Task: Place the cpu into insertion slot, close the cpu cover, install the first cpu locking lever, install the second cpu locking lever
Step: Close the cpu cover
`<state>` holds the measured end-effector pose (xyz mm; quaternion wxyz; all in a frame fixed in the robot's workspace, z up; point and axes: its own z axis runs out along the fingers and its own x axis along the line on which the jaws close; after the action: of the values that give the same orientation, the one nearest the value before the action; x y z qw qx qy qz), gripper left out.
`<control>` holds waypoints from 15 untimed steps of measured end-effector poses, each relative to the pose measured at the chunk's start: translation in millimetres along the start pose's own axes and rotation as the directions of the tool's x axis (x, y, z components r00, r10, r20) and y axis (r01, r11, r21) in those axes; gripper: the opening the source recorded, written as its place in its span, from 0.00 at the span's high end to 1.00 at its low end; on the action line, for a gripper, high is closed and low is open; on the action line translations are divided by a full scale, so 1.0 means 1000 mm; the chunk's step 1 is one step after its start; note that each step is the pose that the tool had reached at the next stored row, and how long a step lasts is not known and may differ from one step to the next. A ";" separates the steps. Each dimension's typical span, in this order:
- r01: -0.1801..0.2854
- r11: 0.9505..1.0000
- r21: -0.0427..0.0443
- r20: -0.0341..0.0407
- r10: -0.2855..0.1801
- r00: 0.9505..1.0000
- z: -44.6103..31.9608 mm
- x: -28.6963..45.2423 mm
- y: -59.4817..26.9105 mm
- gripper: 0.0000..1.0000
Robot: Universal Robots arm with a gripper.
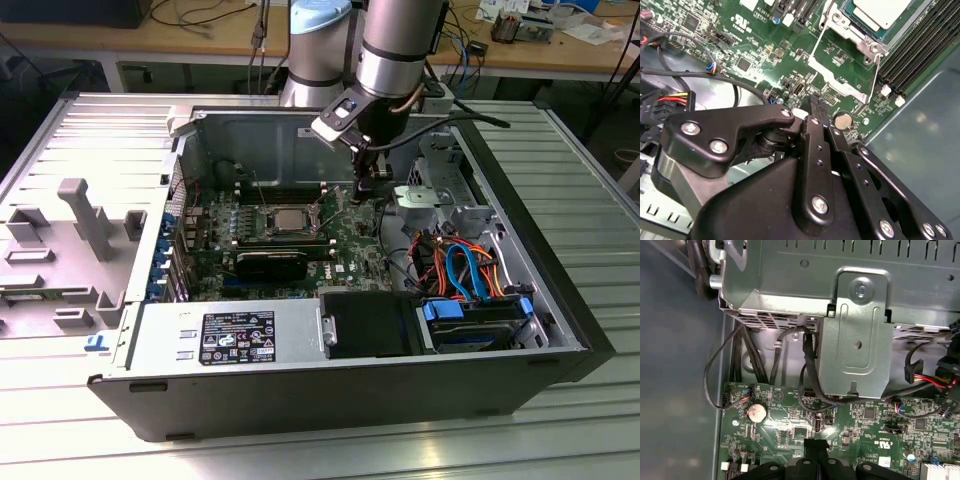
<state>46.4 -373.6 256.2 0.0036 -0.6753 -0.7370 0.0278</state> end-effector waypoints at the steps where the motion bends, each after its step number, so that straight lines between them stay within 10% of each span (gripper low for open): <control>1: 0.000 1.000 0.000 0.000 0.000 1.000 0.0025 0.0016 0.0002 0.89; 15: 0.000 1.000 0.000 -0.005 0.000 1.000 0.0081 0.0134 -0.0410 0.89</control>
<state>4.0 -364.1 249.5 0.0053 -0.6753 -0.7370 0.0260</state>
